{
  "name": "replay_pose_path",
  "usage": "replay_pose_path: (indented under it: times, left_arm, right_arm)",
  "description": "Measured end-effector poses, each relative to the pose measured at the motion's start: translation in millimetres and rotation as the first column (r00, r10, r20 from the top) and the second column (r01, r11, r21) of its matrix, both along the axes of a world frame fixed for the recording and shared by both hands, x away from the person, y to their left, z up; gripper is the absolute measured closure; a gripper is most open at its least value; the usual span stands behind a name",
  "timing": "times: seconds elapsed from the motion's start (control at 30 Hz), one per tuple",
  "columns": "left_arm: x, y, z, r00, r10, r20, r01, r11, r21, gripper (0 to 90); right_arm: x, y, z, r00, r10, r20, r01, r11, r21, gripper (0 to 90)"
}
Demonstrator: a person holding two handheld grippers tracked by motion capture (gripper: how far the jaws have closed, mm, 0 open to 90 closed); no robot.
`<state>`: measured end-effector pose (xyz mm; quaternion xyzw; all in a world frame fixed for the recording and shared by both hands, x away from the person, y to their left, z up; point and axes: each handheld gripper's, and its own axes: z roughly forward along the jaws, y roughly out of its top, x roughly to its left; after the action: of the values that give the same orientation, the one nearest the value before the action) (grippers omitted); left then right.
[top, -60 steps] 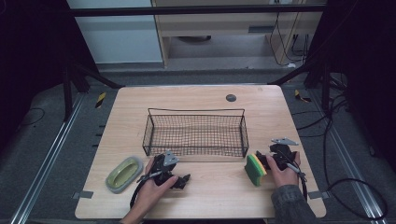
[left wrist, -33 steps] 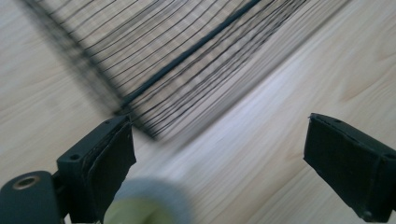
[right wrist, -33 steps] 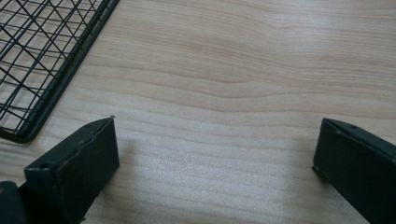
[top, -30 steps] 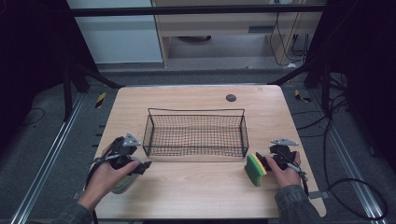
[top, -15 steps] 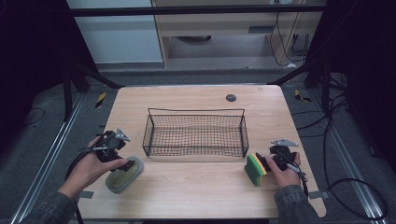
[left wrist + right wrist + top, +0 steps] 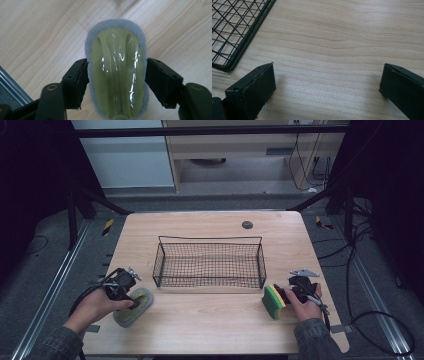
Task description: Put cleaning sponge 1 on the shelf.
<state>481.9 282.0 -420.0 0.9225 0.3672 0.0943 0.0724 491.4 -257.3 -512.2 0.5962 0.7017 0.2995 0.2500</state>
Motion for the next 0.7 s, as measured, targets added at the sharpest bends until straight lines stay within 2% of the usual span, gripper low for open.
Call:
replay_pose_path:
  times: [0.03,0.27,0.47,0.57,0.7]
  left_arm:
    - [0.9,-0.3,-0.6,1.0000,0.005,0.000,-0.005,1.0000,0.005,37.9]
    - [6.8,4.1,-6.3,0.9986,0.045,-0.028,-0.046,0.9988,-0.017,47.6]
    - [10.2,5.2,-11.5,0.9976,0.051,-0.047,-0.052,0.9984,-0.020,55.5]
    - [11.1,7.4,-13.1,0.9970,0.058,-0.052,-0.061,0.9969,-0.049,57.0]
    - [10.8,9.1,-14.7,0.9962,0.055,-0.067,-0.060,0.9953,-0.076,64.5]
  right_arm:
    - [0.0,-0.7,-0.3,1.0000,0.008,0.001,-0.008,0.9999,-0.011,0.4]
    - [0.2,-0.4,-0.2,0.9999,0.011,0.001,-0.011,0.9999,-0.007,0.4]
    - [0.0,0.2,0.1,0.9999,0.012,-0.001,-0.012,0.9999,-0.002,0.4]
    - [-0.3,-0.1,0.0,0.9997,0.023,-0.001,-0.023,0.9997,-0.009,0.4]
    - [-0.4,0.2,0.1,0.9997,0.024,-0.004,-0.024,0.9997,-0.008,0.4]
